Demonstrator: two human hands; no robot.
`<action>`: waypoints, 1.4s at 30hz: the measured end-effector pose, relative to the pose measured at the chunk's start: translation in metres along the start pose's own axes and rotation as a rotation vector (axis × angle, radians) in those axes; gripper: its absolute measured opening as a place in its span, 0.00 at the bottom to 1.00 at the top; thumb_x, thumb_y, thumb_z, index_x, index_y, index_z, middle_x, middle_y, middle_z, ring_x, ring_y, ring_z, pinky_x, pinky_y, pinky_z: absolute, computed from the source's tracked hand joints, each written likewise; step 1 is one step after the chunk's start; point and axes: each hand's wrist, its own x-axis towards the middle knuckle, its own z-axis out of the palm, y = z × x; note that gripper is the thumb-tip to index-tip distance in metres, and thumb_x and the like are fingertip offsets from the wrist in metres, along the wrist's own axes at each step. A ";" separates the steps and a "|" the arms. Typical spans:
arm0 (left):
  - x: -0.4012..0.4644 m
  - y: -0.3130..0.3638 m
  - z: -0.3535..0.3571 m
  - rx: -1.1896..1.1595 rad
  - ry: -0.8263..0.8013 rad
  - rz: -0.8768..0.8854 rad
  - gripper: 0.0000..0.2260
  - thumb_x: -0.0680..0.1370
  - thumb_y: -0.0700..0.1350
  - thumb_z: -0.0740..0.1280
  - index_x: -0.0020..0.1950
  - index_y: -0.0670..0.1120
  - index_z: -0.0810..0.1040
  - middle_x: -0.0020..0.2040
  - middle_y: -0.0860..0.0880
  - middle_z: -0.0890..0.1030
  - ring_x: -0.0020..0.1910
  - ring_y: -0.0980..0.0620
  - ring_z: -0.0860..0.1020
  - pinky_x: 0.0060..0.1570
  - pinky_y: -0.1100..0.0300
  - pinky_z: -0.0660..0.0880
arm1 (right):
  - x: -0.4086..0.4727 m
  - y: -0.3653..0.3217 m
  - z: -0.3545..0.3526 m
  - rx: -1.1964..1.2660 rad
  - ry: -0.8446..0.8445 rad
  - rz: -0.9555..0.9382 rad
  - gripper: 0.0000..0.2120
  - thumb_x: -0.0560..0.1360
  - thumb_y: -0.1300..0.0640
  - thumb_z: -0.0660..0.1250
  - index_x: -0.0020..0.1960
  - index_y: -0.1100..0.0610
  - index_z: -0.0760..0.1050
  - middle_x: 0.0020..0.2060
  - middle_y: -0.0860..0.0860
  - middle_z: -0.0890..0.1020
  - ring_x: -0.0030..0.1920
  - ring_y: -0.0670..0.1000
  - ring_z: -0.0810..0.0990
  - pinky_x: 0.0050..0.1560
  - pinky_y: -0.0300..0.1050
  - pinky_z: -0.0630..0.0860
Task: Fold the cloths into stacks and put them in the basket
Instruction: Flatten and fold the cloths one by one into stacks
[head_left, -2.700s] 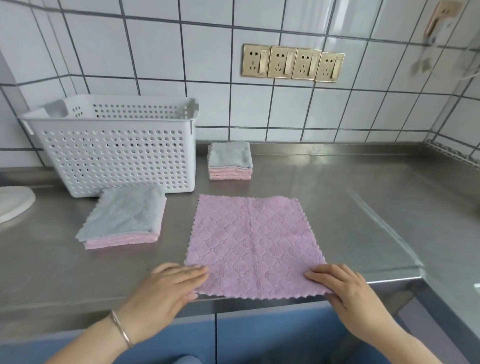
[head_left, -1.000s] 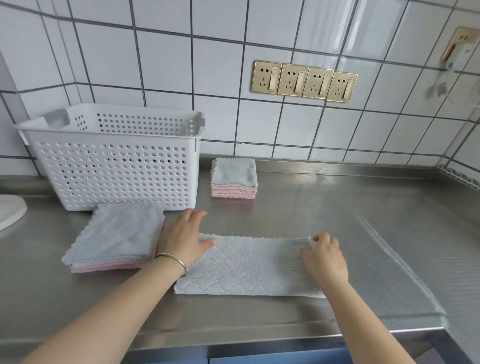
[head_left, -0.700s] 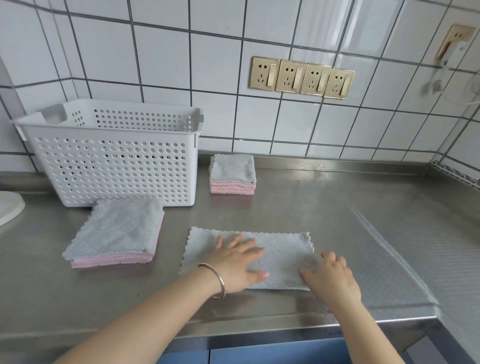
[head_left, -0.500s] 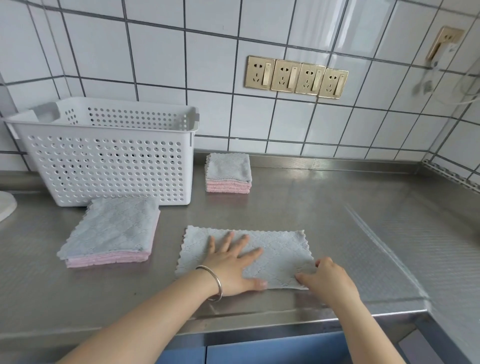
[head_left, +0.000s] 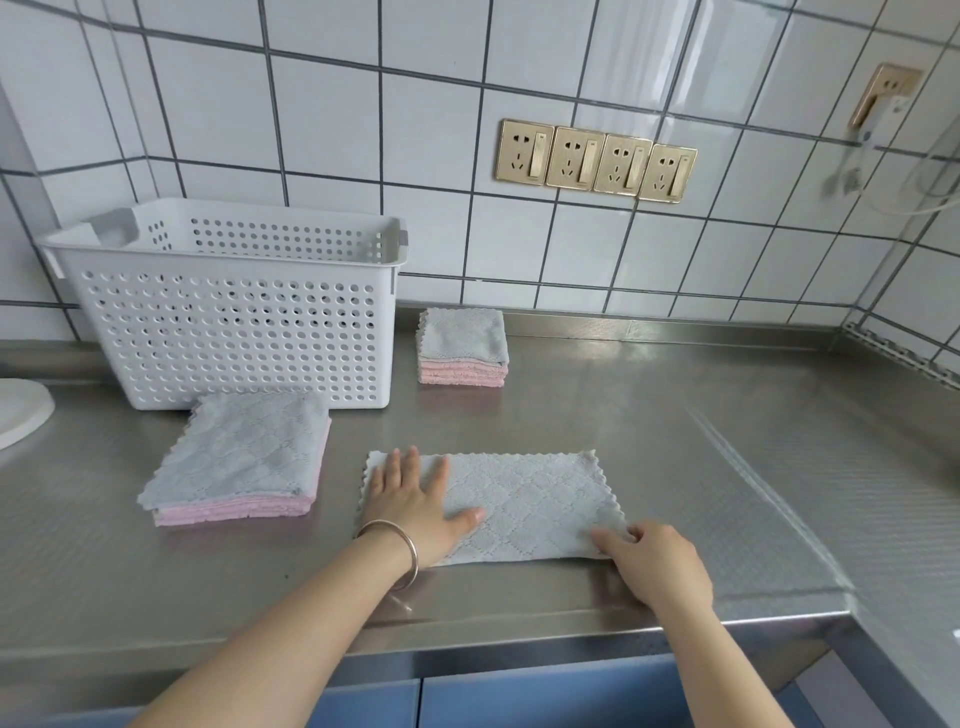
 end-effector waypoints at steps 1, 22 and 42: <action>0.000 -0.001 0.000 -0.001 -0.002 -0.009 0.38 0.72 0.72 0.46 0.76 0.55 0.41 0.77 0.43 0.39 0.76 0.43 0.38 0.75 0.46 0.39 | -0.003 -0.002 0.002 -0.003 -0.003 0.004 0.16 0.72 0.42 0.64 0.35 0.53 0.73 0.31 0.48 0.78 0.37 0.51 0.76 0.34 0.42 0.68; -0.007 -0.012 -0.006 -0.019 0.156 0.083 0.36 0.68 0.72 0.48 0.74 0.58 0.57 0.78 0.49 0.46 0.77 0.45 0.40 0.73 0.46 0.35 | -0.055 -0.082 0.072 0.783 0.074 -0.047 0.21 0.75 0.65 0.54 0.65 0.53 0.68 0.51 0.53 0.80 0.46 0.53 0.75 0.47 0.44 0.70; -0.010 -0.062 -0.018 -1.023 0.242 -0.207 0.15 0.77 0.38 0.62 0.63 0.46 0.74 0.44 0.49 0.76 0.36 0.49 0.73 0.36 0.62 0.69 | -0.030 -0.071 0.108 -0.011 0.185 -0.910 0.36 0.61 0.76 0.51 0.66 0.57 0.72 0.69 0.50 0.71 0.71 0.51 0.67 0.62 0.38 0.68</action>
